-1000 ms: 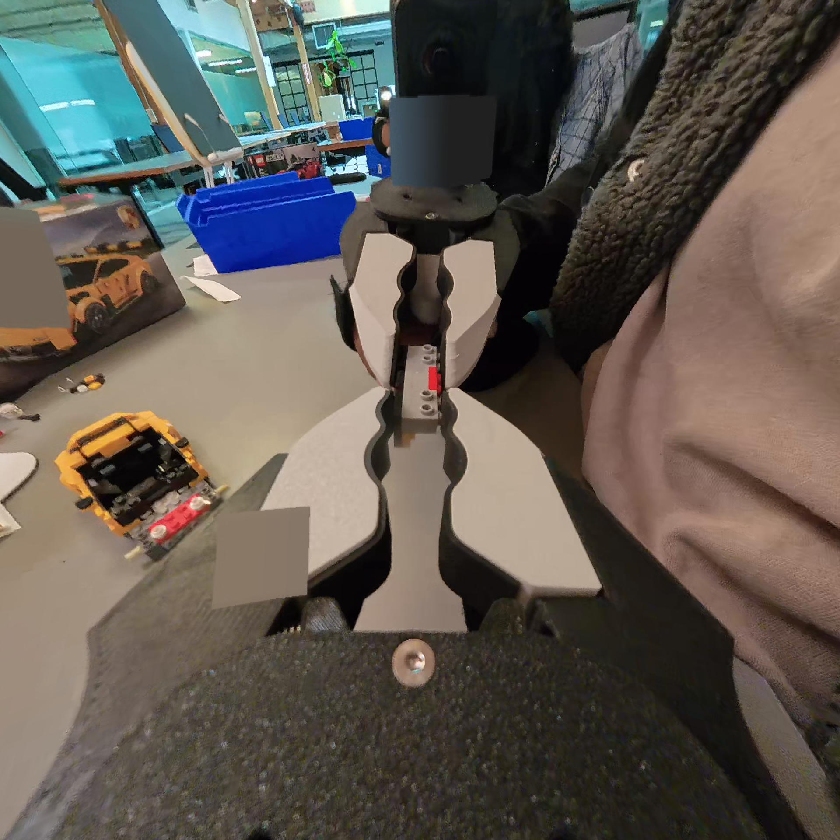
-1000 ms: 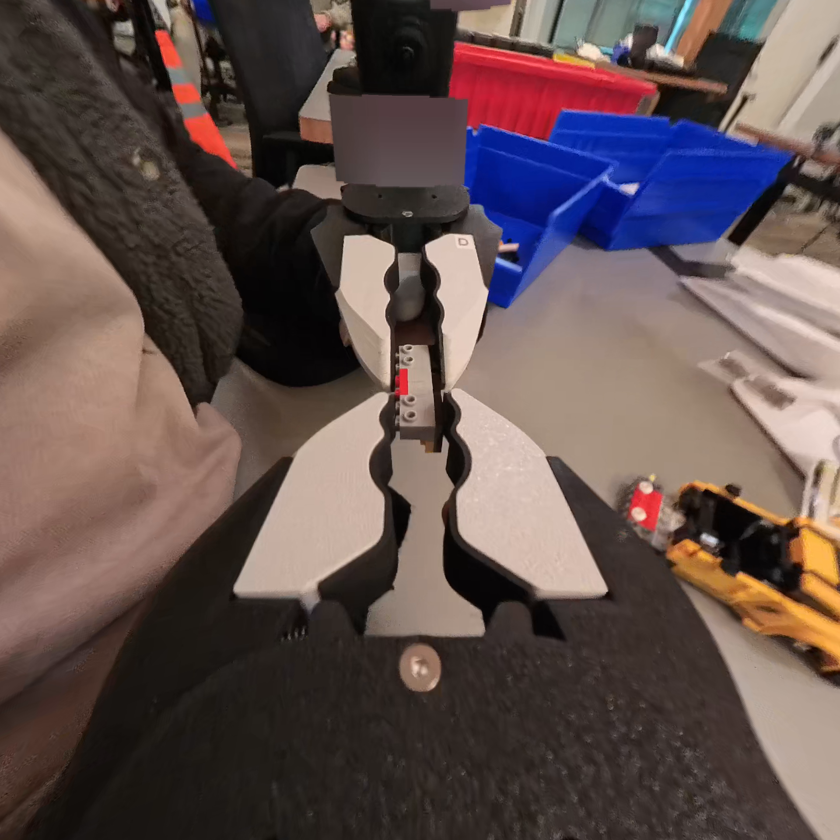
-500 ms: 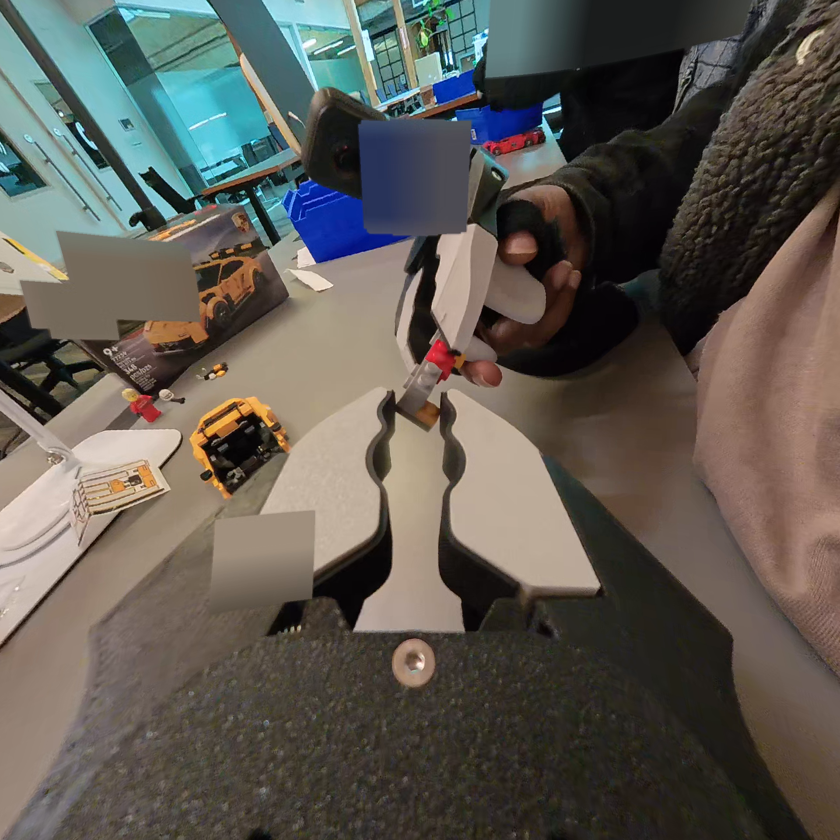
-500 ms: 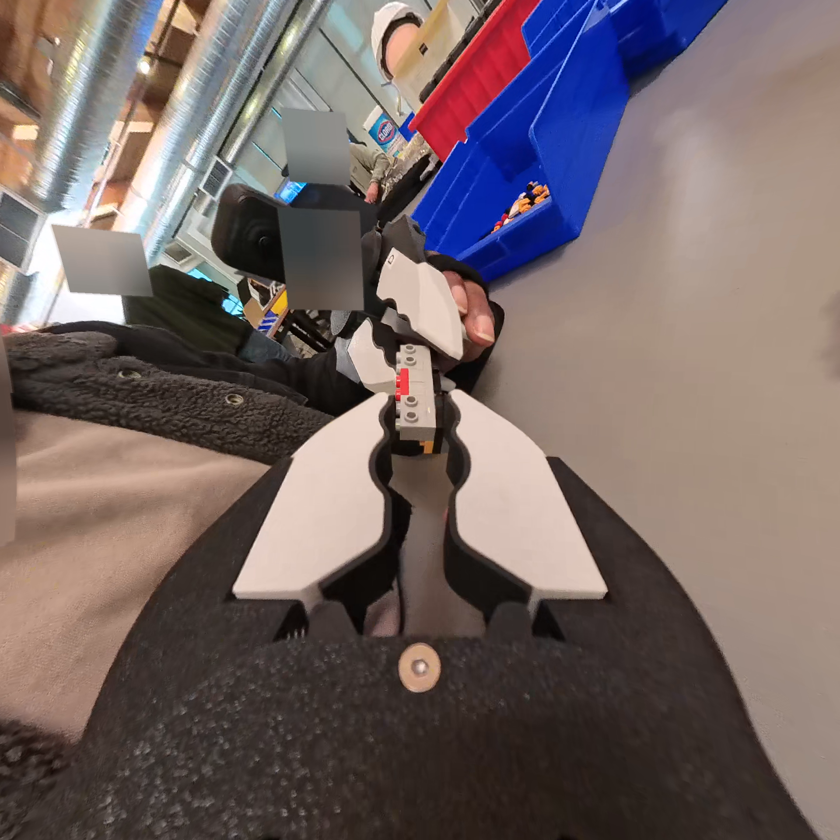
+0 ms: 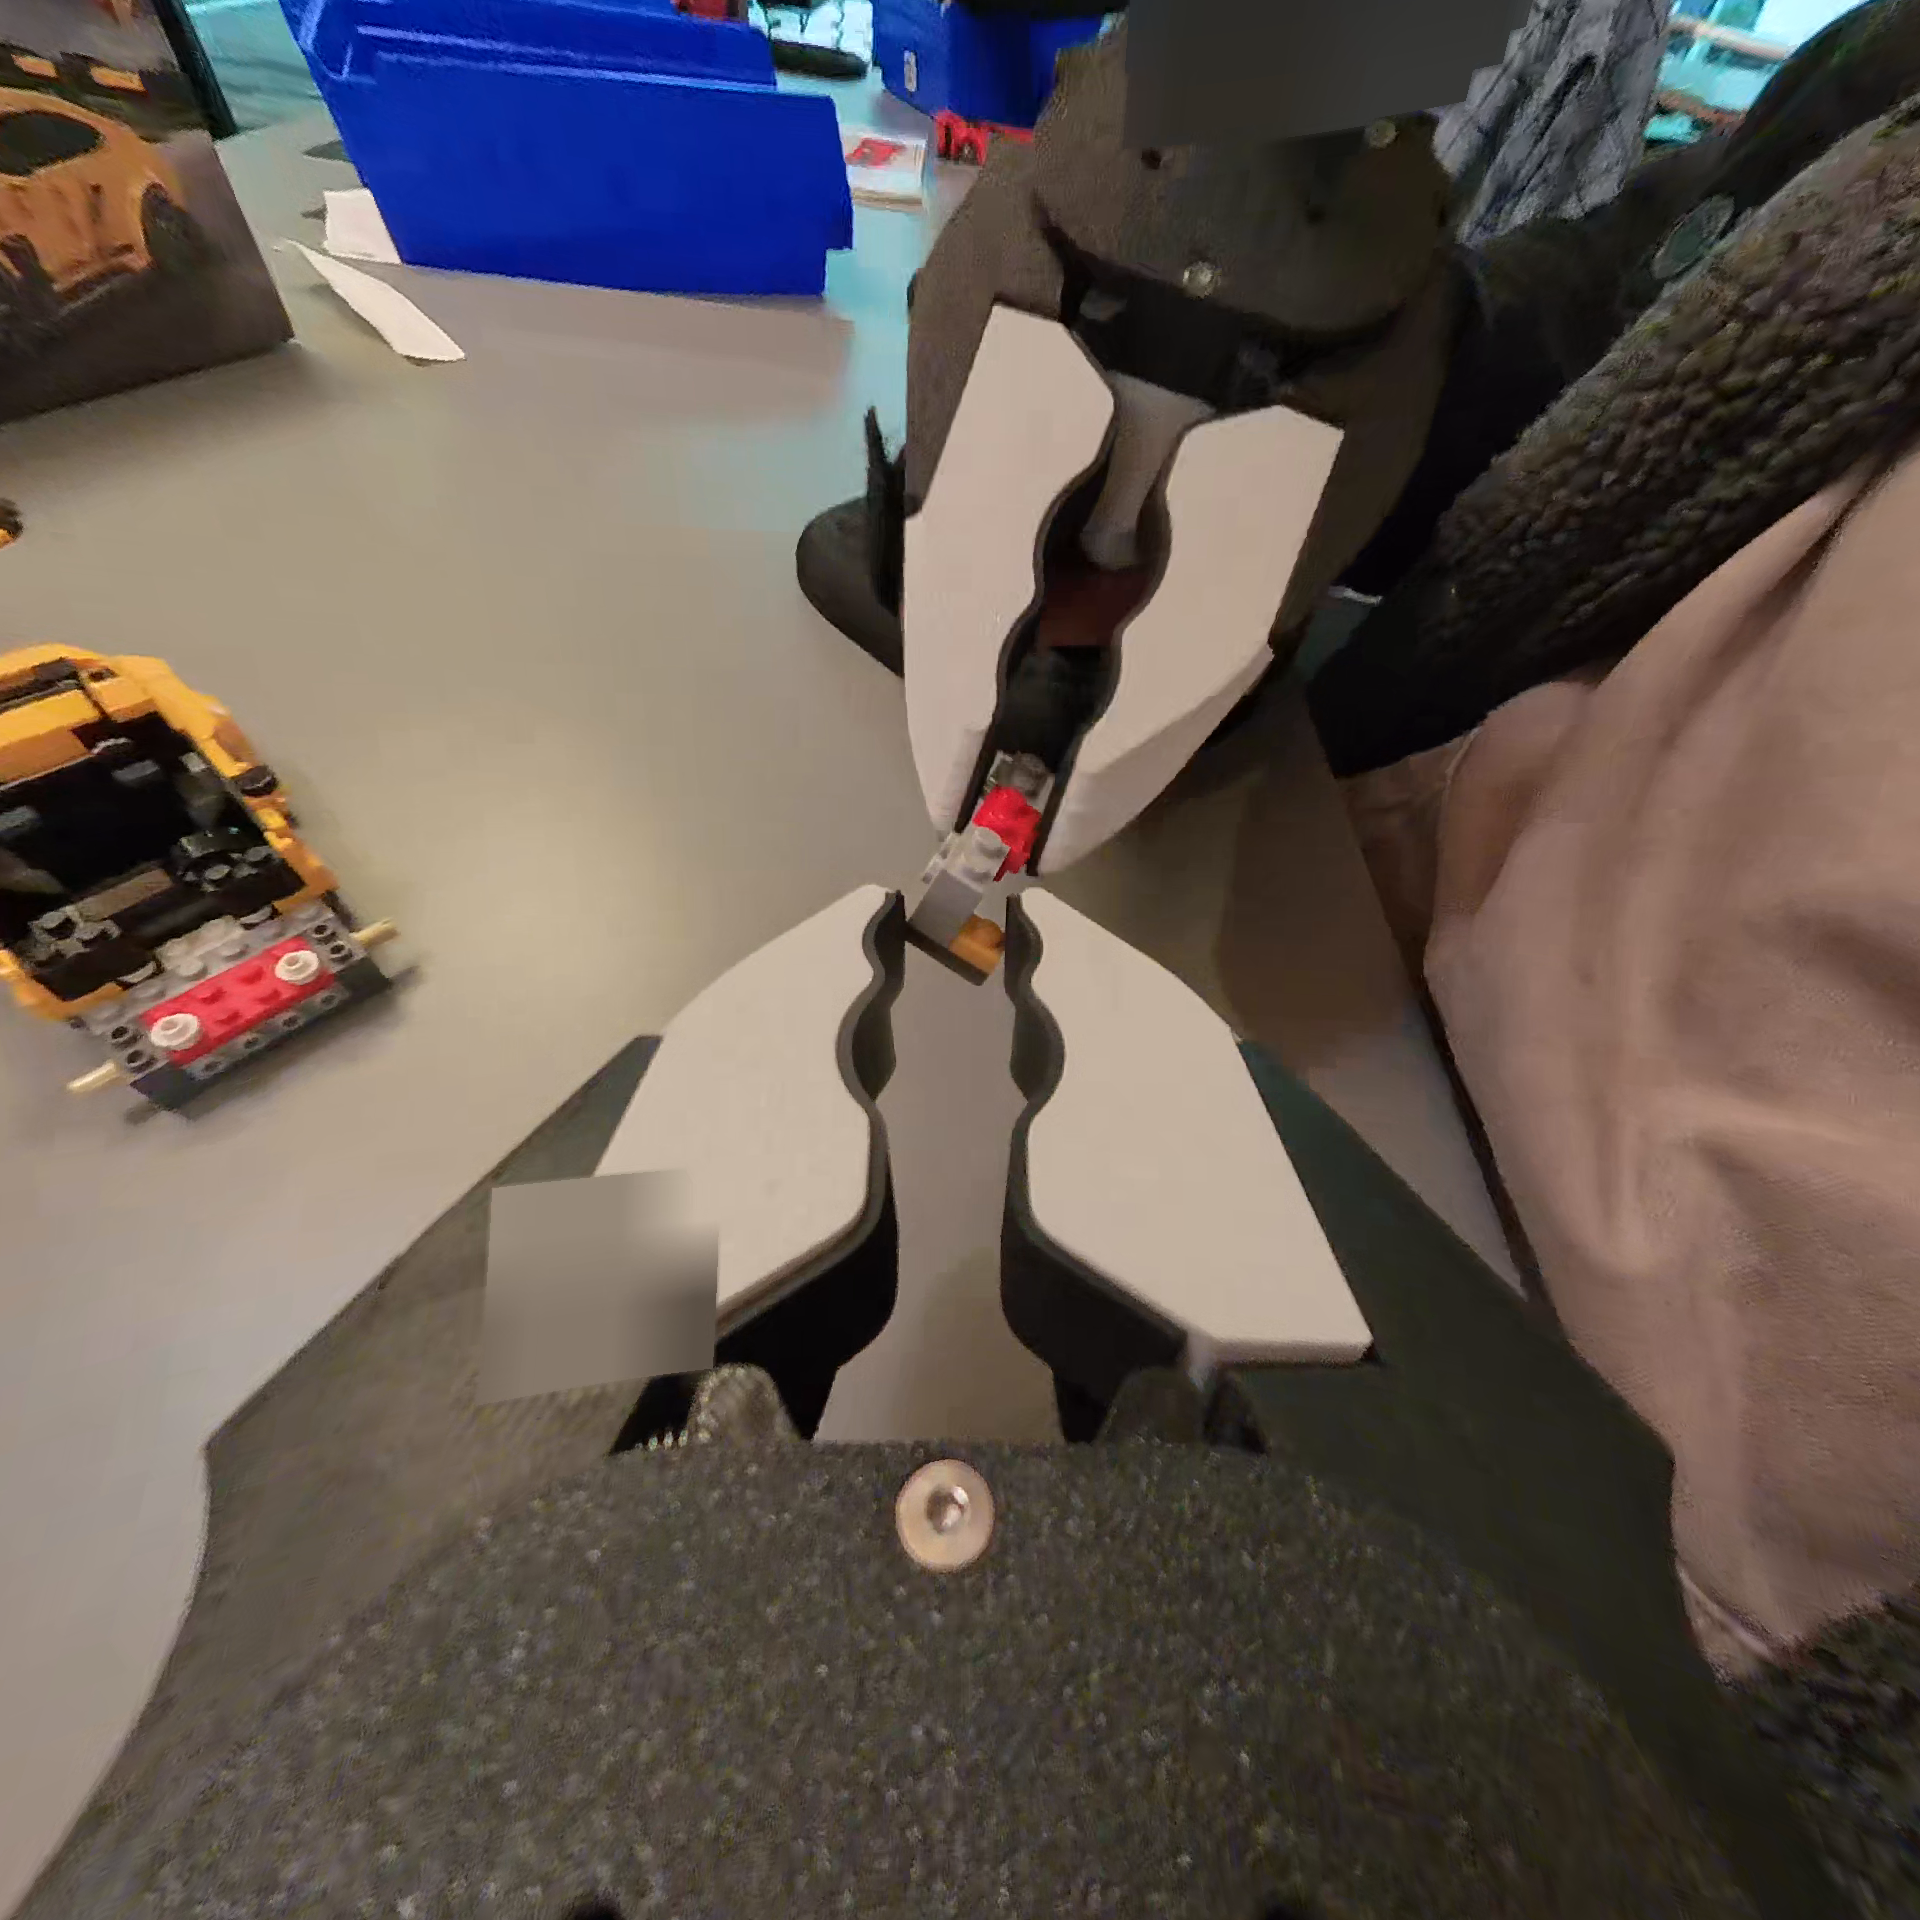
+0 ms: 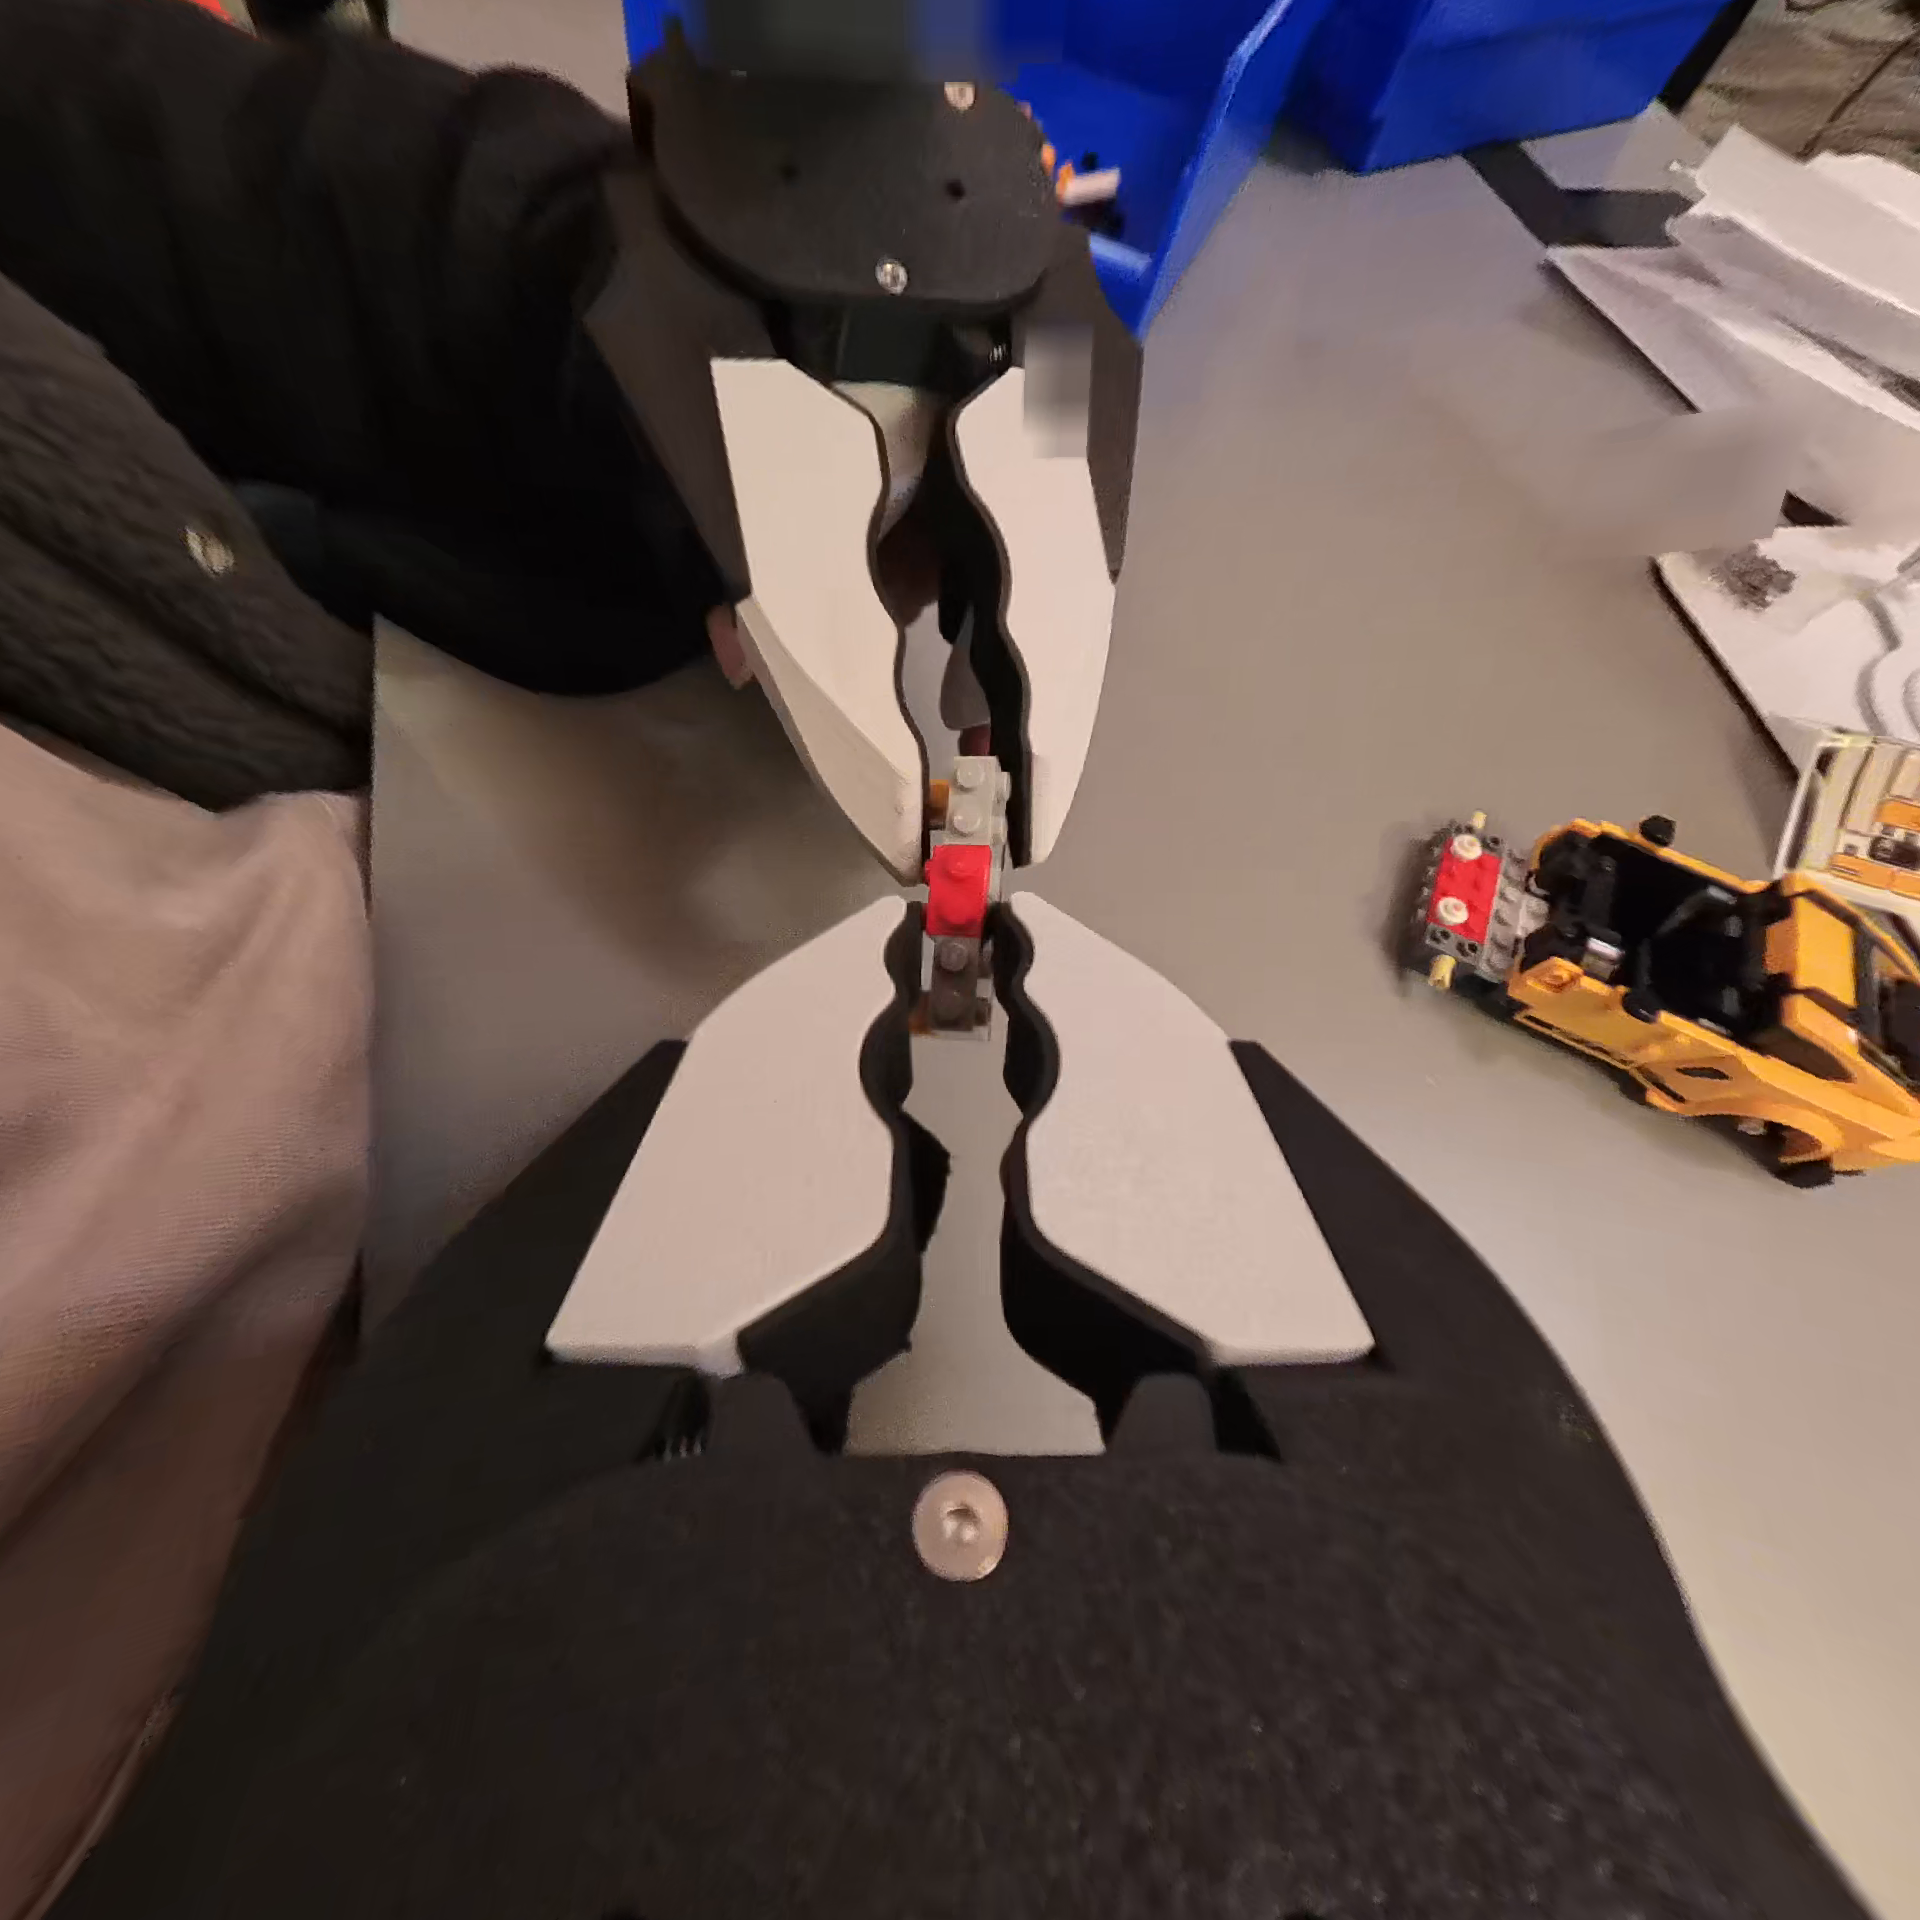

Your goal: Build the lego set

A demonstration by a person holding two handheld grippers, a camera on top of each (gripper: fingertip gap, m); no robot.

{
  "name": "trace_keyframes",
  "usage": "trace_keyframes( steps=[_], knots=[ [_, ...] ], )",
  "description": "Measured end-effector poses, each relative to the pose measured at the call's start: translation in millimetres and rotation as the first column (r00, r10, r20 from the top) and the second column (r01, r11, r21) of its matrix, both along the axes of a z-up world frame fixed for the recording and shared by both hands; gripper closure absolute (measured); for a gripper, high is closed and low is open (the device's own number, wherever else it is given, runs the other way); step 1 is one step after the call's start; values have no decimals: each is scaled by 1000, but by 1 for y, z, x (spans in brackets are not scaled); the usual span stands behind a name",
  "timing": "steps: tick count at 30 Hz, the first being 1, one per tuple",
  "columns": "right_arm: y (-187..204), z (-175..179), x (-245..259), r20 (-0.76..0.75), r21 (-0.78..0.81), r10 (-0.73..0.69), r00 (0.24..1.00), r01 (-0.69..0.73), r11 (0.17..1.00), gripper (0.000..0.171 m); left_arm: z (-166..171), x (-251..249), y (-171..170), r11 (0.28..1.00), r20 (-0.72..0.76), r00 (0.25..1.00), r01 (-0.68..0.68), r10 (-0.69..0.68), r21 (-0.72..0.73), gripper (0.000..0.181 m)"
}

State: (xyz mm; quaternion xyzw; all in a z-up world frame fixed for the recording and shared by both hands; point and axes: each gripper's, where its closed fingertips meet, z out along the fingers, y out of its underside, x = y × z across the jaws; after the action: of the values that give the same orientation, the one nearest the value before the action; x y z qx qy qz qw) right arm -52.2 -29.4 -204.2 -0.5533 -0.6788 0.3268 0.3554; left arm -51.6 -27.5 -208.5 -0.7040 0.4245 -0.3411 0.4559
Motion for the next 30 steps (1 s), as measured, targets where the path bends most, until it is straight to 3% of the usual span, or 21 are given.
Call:
trace_keyframes(
  steps=[3,8,13,15,18,21,23,26,30],
  knots=[
    [4,-4,-1,52,-20,-54,997,55,998,159,-3,-4,7,998,-27,999,-43,44,39,162],
    [44,-24,-2,185,-160,-255,949,285,945,159,5,-34,35,958,-27,970,-236,243,161,158],
    [49,-58,3,296,-96,-294,909,334,938,159,21,-57,45,907,37,932,-360,361,219,162],
    [49,-52,2,257,-96,-292,921,324,941,136,24,-59,47,897,53,926,-376,375,230,162],
    [66,-14,1,89,-40,-287,954,292,956,124,23,-59,49,895,45,923,-383,383,231,162],
    [112,45,1,-129,127,-291,948,307,943,126,21,-58,50,897,36,924,-379,381,226,163],
    [164,74,3,-207,339,-302,930,358,870,131,19,-58,51,897,28,923,-381,385,227,164],
    [245,92,0,-217,567,-293,931,365,738,135,16,-59,52,895,15,919,-388,394,221,164],
    [329,98,-10,-202,671,-290,936,348,655,136,13,-63,55,892,15,912,-403,409,204,166]
  ],
)
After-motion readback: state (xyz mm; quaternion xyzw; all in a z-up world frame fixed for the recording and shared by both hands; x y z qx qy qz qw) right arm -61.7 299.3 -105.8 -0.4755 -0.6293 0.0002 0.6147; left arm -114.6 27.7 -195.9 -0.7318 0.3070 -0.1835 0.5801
